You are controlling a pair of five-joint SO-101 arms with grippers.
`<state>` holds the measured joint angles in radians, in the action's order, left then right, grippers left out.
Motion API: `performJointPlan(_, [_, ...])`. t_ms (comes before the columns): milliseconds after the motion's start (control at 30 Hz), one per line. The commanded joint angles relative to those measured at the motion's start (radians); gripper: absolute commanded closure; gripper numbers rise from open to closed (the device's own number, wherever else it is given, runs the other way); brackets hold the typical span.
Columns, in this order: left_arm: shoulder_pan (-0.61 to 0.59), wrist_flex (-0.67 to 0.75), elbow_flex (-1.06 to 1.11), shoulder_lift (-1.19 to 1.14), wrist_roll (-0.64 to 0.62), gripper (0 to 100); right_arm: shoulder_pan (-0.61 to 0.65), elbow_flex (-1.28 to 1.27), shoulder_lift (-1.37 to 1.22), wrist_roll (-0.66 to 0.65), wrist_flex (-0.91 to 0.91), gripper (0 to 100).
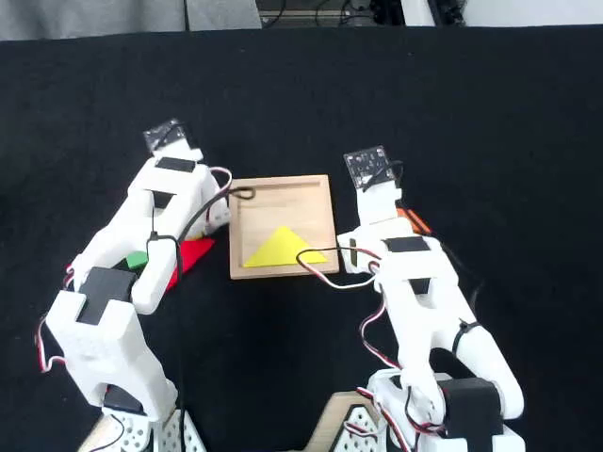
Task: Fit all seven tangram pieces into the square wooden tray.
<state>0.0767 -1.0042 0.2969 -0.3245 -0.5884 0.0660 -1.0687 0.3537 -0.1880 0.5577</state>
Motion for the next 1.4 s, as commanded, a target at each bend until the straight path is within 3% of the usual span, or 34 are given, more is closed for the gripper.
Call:
performJointPlan(0, [0.016, -0.138, 0.025, 0.005, 0.150, 97, -0.014, 0.005, 0.036, 0.006, -0.017, 98.7])
performJointPlan(333, [0.222, -0.272, 0.199, 0.006, 0.566, 97, -0.014, 0.005, 0.036, 0.006, -0.017, 98.7])
performJointPlan(533, [0.240, -0.272, 0.380, 0.068, 0.743, 97, -0.014, 0.005, 0.036, 0.006, -0.017, 98.7])
performJointPlan(700, [0.196, -0.272, 0.535, 0.339, 0.819, 97, -0.014, 0.005, 0.036, 0.006, -0.017, 98.7])
performJointPlan(867, [0.096, -0.408, 0.578, 0.718, 0.973, 97, -0.014, 0.005, 0.036, 0.006, -0.017, 98.7])
performJointPlan(1000, [-0.120, -0.460, 0.516, 0.993, 0.927, 97, -0.014, 0.005, 0.036, 0.006, -0.017, 98.7])
performJointPlan(1133, [-0.320, -0.465, 0.492, 1.097, 0.855, 97, -0.014, 0.005, 0.036, 0.006, -0.017, 98.7])
performJointPlan(1367, [-0.410, -0.428, 0.544, 1.037, 0.560, 97, -0.014, 0.005, 0.036, 0.006, -0.017, 98.7])
